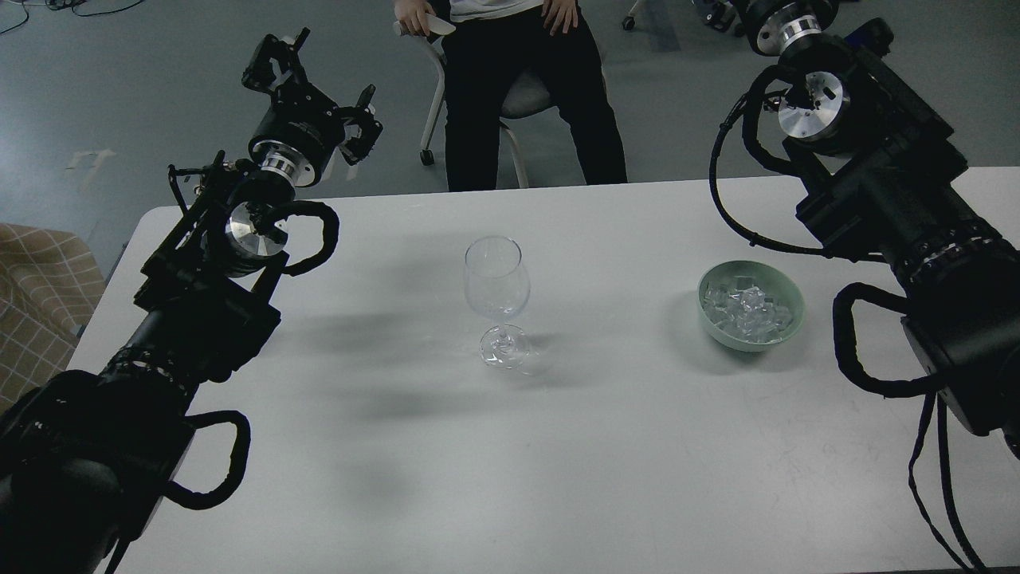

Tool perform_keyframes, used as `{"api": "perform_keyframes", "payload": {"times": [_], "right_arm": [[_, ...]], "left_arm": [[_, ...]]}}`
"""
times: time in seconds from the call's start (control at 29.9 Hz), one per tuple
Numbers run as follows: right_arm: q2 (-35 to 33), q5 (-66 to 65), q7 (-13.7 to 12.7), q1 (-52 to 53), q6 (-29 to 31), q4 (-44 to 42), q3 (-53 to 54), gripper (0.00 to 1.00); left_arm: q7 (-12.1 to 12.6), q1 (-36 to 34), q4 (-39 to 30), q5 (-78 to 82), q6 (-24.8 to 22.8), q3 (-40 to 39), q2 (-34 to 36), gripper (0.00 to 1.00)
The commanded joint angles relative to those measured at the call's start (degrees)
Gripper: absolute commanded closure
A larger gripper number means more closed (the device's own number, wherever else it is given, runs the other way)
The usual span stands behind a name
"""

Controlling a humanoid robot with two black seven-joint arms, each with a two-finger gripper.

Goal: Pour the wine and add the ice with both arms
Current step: 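Lower the left gripper toward the small metal jigger cup on the table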

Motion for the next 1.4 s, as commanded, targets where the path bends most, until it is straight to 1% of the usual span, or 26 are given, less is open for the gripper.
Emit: {"api": "perform_keyframes", "payload": {"times": [0.0, 0.33, 0.47, 0.53, 0.6, 0.77, 1.0, 1.14, 1.37], "right_arm": [[-0.01, 0.07, -0.02, 0.05, -0.07, -0.26, -0.01, 0.0], [-0.01, 0.34, -0.02, -0.66, 0.11, -0.18, 0.25, 0.0], [-0.01, 0.69, -0.02, -1.09, 0.81, 0.26, 0.34, 0.0], [-0.01, 0.69, -0.02, -1.53, 0.99, 0.53, 0.34, 0.0], [-0.01, 0.69, -0.02, -1.71, 1.07, 0.62, 0.25, 0.0], [-0.01, 0.69, -0.02, -2.59, 1.07, 0.61, 0.25, 0.0], [-0.01, 0.69, 0.07, -2.77, 1.42, 0.7, 0.25, 0.0], [-0.01, 0.69, 0.15, -2.68, 1.42, 0.79, 0.34, 0.0], [-0.01, 0.69, 0.51, -2.85, 1.34, 0.79, 0.25, 0.0]], "left_arm": [[0.02, 0.08, -0.06, -0.03, 0.02, 0.07, -0.04, 0.02], [-0.15, 0.0, -0.06, -0.29, 0.01, 0.34, 1.01, 0.02], [-0.06, 0.26, -0.06, -0.81, -2.09, 0.16, 1.37, 0.02], [-0.06, 0.09, -0.06, -1.43, -2.36, 0.16, 1.37, 0.02], [-0.06, 0.17, 0.03, -2.83, -1.66, -0.37, 1.37, 0.02], [-0.06, 0.17, 0.47, -6.44, -1.66, -0.46, 1.37, 0.02], [-0.15, 0.08, 0.47, -6.79, -1.3, -0.46, 1.1, 0.02], [-0.15, -0.7, -0.05, -6.79, 1.42, 0.24, 0.49, 0.02], [-0.06, -0.79, -0.15, -6.97, 1.16, -0.19, 0.84, 0.02]]}}
